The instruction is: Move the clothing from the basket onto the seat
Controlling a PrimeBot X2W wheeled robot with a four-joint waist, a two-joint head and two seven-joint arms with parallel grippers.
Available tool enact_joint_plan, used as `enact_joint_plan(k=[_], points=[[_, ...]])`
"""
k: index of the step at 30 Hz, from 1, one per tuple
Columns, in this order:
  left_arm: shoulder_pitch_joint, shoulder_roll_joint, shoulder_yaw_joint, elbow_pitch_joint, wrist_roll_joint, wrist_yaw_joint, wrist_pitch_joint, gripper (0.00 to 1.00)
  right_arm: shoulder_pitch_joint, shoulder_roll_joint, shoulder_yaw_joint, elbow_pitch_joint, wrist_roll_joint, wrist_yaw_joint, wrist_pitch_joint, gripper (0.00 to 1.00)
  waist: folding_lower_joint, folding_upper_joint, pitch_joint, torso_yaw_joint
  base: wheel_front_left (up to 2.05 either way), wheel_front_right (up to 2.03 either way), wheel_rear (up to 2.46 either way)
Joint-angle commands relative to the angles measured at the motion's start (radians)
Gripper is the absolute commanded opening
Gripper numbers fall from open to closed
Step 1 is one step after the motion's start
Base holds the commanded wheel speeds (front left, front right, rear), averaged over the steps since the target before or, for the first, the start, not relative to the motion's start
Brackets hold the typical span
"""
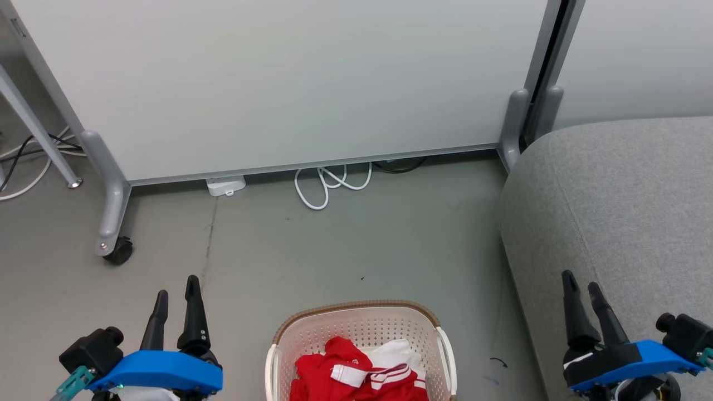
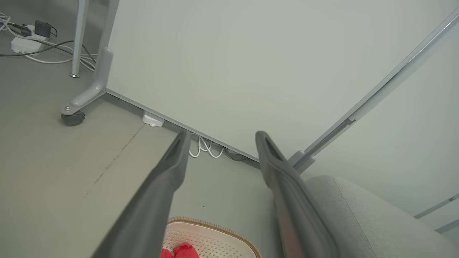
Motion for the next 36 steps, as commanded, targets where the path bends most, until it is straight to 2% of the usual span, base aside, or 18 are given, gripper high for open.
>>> enact_joint_plan(k=[1, 20, 36], points=[[-0.013, 0.009, -0.005, -0.011, 0.04, 0.004, -0.013, 1.0, -0.023, -0.007, 0.001, -0.008, -0.045, 0.002, -0.011, 1.0, 0.0, 0.0, 0.0, 0.001, 0.0, 0.0, 0.0], [-0.013, 0.008, -0.028, 0.017, 0.235, 0.005, -0.063, 1.0, -0.019, -0.009, 0.021, 0.003, -0.259, 0.003, -0.026, 1.0, 0.0, 0.0, -0.002, 0.007, 0.0, 0.0, 0.0], [-0.021, 0.003, -0.04, 0.067, 0.344, -0.004, -0.097, 1.0, -0.018, -0.009, 0.027, 0.013, -0.393, 0.003, -0.044, 1.0, 0.0, 0.0, -0.005, 0.006, 0.0, 0.0, 0.0]])
